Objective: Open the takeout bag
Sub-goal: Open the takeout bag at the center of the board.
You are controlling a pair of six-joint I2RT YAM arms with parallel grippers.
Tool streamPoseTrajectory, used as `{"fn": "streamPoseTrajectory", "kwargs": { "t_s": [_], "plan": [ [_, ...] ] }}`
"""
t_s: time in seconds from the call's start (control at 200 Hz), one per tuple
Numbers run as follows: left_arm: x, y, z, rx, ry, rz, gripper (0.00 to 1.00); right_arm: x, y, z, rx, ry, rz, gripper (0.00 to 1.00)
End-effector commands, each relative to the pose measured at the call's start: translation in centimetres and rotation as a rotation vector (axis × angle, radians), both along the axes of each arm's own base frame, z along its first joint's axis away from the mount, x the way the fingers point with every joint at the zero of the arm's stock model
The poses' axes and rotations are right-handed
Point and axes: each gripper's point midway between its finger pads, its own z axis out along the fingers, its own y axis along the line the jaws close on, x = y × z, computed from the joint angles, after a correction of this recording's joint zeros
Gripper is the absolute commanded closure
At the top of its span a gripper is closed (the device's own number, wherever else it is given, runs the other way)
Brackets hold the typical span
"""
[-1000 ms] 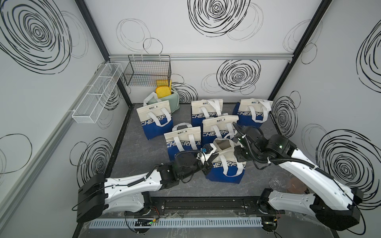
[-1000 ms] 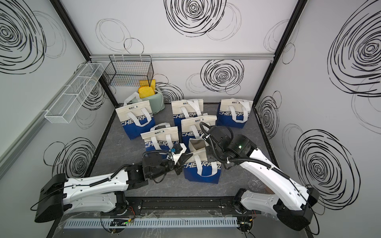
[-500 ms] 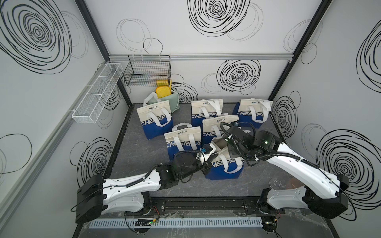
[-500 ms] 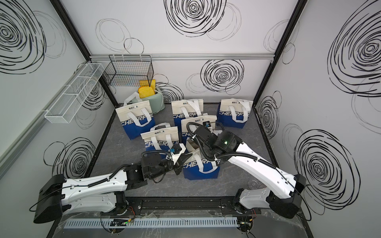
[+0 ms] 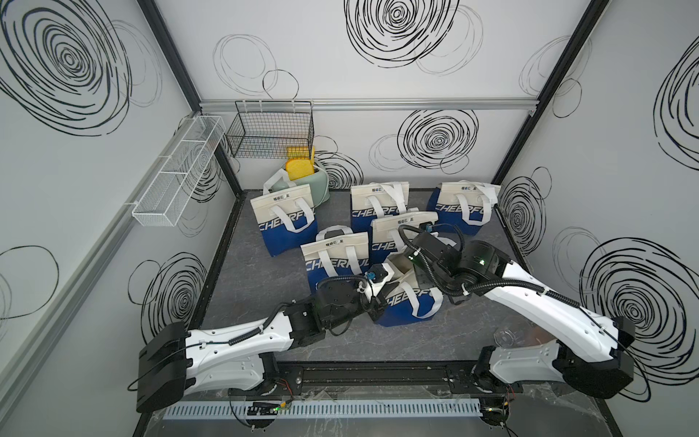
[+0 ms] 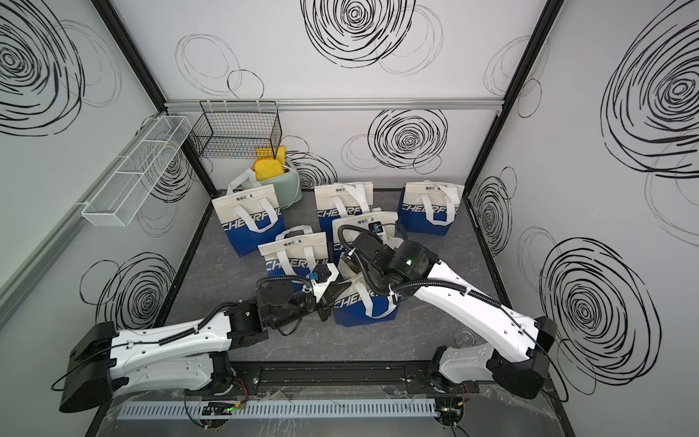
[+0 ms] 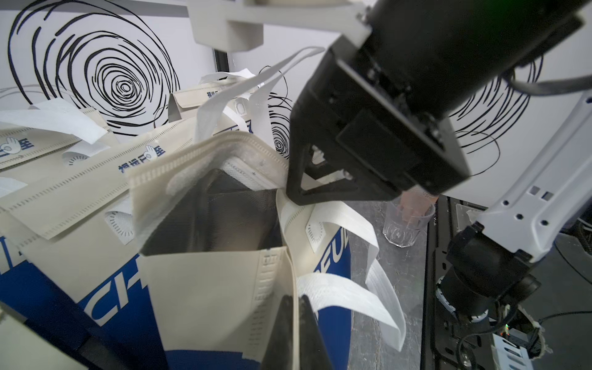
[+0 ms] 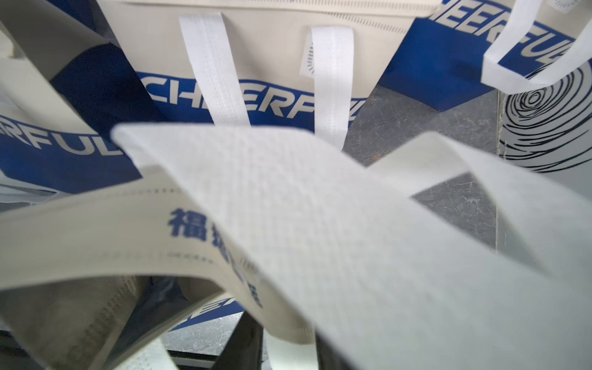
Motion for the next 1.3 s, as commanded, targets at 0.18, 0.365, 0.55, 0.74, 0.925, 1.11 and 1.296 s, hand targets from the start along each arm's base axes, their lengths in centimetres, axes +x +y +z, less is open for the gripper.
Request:
{"fn": "streamPoseTrajectory", "kwargs": {
  "t_s": [0.18,0.365,0.55,0.74,0.925,1.11,1.296],
  "plan": [
    [-0.3,0.3,0.6,-0.029,-0.011,-0.015,1.00,0.5,-0.2,-0.7,-0.047,-0.044,-0.027,0.74],
    [-0.4,0.1,0.6,-0.030,-0.011,-0.026,1.00,1.6,-0.8,0.6,-0.065,-0.118,-0.074,0.82],
    [-0.3,0.2,0.5,-0.019,-0.009,-0.021,1.00,2.0,-0.6,0.5,-0.080,-0.121,-0.073,1.00],
    [0.4,0.6,-0.5,0.017,0.016,0.009,1.00,1.7,-1.5,0.5,-0.027,-0.049,-0.057,1.00],
    [1.0,1.3,-2.4,0.073,0.065,0.033,1.00,2.1,-4.3,2.2,0.062,-0.024,-0.094,1.00],
    [1.3,1.8,-4.3,0.127,0.108,0.049,1.00,3.3,-6.2,4.0,0.137,-0.036,-0.123,1.00],
    [1.4,2.1,-5.5,0.169,0.122,0.059,1.00,4.3,-6.6,4.8,0.140,-0.031,-0.108,1.00]
  ]
}}
